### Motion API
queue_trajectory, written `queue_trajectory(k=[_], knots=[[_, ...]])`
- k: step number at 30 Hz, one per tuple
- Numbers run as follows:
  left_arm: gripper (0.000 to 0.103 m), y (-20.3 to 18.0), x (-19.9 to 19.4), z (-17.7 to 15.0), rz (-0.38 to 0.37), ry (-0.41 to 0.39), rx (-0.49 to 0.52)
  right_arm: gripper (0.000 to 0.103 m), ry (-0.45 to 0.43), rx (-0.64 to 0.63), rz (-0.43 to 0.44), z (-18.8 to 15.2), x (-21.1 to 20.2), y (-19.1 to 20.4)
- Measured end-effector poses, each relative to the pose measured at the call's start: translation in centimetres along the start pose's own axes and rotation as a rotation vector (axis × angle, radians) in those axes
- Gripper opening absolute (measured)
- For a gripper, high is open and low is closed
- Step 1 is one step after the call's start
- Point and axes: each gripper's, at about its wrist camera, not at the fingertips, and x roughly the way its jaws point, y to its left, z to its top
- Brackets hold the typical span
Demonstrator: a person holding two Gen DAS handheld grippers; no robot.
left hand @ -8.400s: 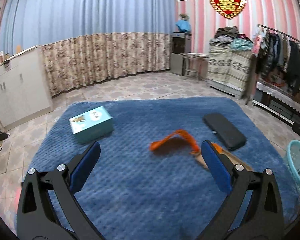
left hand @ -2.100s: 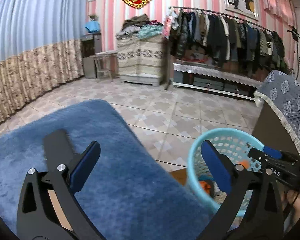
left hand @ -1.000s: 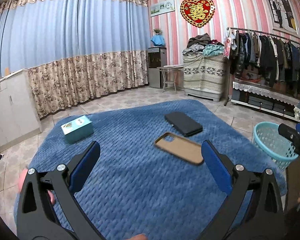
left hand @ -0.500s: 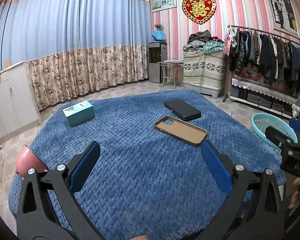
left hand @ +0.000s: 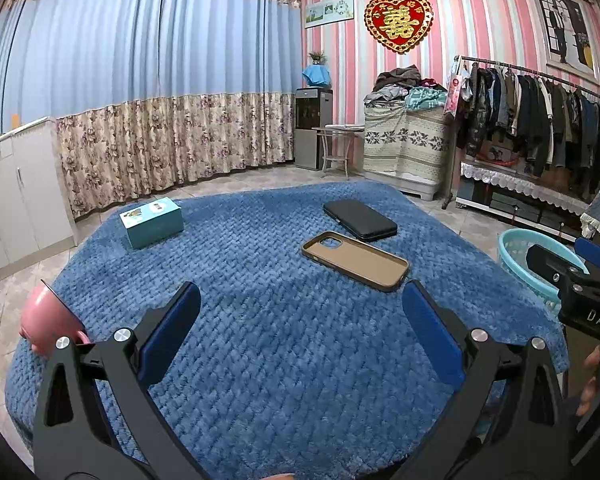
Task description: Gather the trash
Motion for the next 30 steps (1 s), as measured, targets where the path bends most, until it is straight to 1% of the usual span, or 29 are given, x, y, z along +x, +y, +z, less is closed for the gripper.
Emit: queue_trajectory(k=[30], knots=[[0.098,0.47,-0.59,0.61,0.008,-0.036,-0.002,0.098,-0.006,-0.016,0.001,-0.03,-0.02,0.36]])
